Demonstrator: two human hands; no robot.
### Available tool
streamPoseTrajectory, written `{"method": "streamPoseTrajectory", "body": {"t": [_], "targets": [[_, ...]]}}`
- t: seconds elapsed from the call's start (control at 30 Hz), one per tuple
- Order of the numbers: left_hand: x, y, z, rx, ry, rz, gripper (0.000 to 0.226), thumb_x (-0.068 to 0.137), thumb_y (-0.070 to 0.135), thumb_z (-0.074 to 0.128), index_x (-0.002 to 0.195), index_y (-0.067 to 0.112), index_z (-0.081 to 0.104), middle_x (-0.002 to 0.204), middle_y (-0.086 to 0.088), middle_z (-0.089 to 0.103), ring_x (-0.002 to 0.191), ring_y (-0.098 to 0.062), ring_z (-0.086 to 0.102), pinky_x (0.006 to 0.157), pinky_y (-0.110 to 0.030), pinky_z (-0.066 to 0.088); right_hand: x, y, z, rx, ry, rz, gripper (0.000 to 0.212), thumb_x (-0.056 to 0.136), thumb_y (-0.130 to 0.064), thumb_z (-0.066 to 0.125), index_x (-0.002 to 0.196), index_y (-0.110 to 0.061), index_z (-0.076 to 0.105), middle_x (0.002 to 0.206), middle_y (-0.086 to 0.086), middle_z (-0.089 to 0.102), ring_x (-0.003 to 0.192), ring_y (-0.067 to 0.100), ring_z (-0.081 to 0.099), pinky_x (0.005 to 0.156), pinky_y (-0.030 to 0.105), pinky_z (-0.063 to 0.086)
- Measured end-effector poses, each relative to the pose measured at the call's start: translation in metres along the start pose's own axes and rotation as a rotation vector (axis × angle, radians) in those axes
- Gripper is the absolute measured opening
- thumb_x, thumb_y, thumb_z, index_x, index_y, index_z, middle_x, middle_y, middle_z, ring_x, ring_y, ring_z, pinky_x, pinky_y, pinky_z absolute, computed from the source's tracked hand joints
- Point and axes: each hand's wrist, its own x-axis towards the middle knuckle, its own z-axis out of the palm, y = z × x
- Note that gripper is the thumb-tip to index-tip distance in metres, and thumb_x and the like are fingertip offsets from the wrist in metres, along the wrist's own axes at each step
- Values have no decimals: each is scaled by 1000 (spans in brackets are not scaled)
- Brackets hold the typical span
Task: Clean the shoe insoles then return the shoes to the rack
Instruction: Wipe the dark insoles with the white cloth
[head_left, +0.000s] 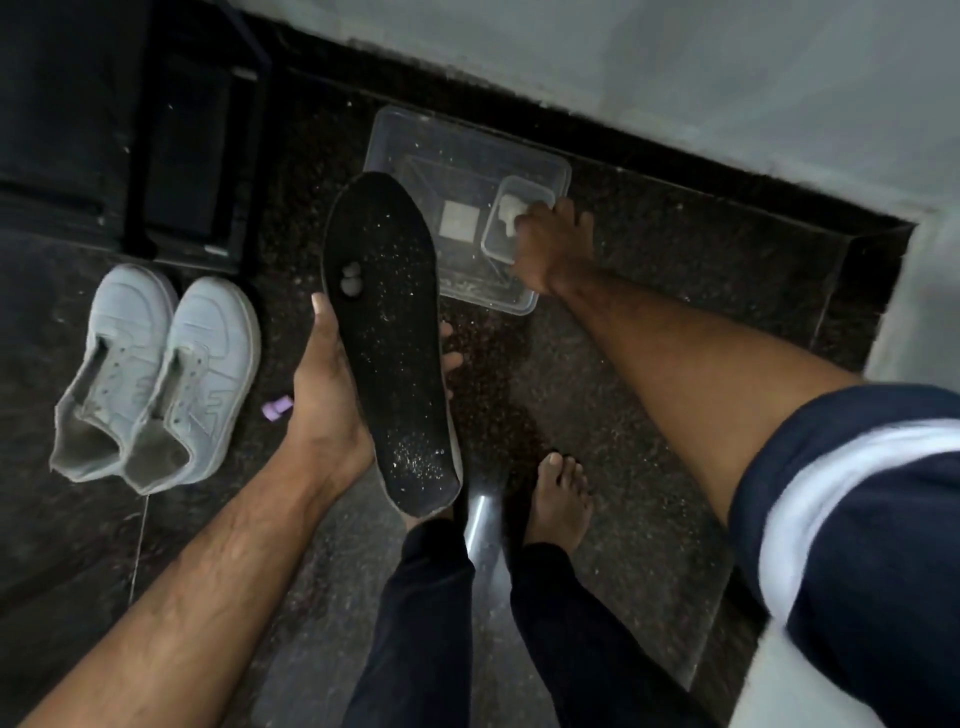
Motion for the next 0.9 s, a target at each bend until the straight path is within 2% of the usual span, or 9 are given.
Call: {"method": "streamPoseTrajectory", "body": {"t": [0.1, 0.2, 0.27, 0.4, 0.57, 0.67, 0.73, 0.8, 0.9], "targets": [[-27, 5, 13, -29, 36, -20, 85, 98, 72, 18, 132, 11, 65, 130, -26, 63, 106, -40, 68, 92, -51, 55, -39, 4, -15, 244, 126, 9, 33, 92, -24, 59, 123, -17, 66, 131, 9, 62, 127, 33, 48, 104, 43, 36], [-69, 23, 30, -70, 56, -38, 83, 99, 71, 18, 119, 13, 74, 125, -25, 66, 102, -39, 70, 89, -51, 55, -99, -1, -49, 652, 245, 55, 18, 86, -26, 70, 99, -15, 77, 101, 4, 77, 98, 22, 70, 89, 38, 53], [-100, 40, 39, -79, 53, -39, 85, 99, 71, 17, 120, 11, 73, 124, -24, 67, 102, -39, 70, 89, -52, 54, -146, -12, -80, 838, 278, 52, 12, 84, -23, 76, 90, -13, 77, 88, -1, 77, 82, 10, 71, 78, 27, 56], [-164, 82, 53, -84, 32, -19, 86, 101, 69, 15, 132, 3, 62, 127, -26, 64, 101, -38, 69, 81, -49, 58, -228, -44, -150, 1049, 294, 75, 12, 80, -19, 82, 83, -16, 71, 83, -9, 72, 74, -2, 64, 69, 11, 48], [-263, 144, 71, -17, 58, 27, 88, 101, 68, 15, 137, 0, 57, 127, -26, 64, 99, -38, 70, 79, -49, 58, -312, -86, -246, 1230, 276, 87, 24, 80, -12, 78, 99, -14, 64, 91, -8, 65, 70, -6, 56, 65, 13, 46], [-331, 183, 83, -5, 71, 61, 88, 100, 69, 14, 132, 2, 61, 124, -24, 66, 98, -37, 70, 78, -48, 58, -359, -109, -308, 1323, 148, 72, 40, 79, -11, 72, 116, -22, 66, 101, -5, 68, 84, -1, 60, 78, 21, 52], [-372, 204, 88, -16, 73, 75, 88, 99, 70, 15, 132, 2, 61, 125, -25, 65, 99, -37, 69, 79, -48, 58, -386, -122, -345, 1388, 72, 55, 32, 70, -12, 66, 99, -23, 75, 96, -5, 71, 87, 8, 63, 81, 31, 51], [-409, 222, 91, -22, 71, 91, 90, 98, 71, 16, 136, 0, 58, 127, -25, 64, 100, -37, 69, 84, -50, 55, -410, -134, -377, 1433, 40, 43, 22, 68, -11, 59, 83, -12, 76, 81, -3, 70, 78, 11, 61, 73, 31, 46], [-452, 241, 92, -76, 16, 108, 91, 96, 75, 22, 133, 2, 63, 129, -26, 62, 101, -38, 67, 102, -60, 45, -444, -145, -416, 1525, 13, 30, 16, 76, -5, 58, 85, -3, 72, 77, 5, 69, 73, 16, 61, 68, 30, 45]]}}
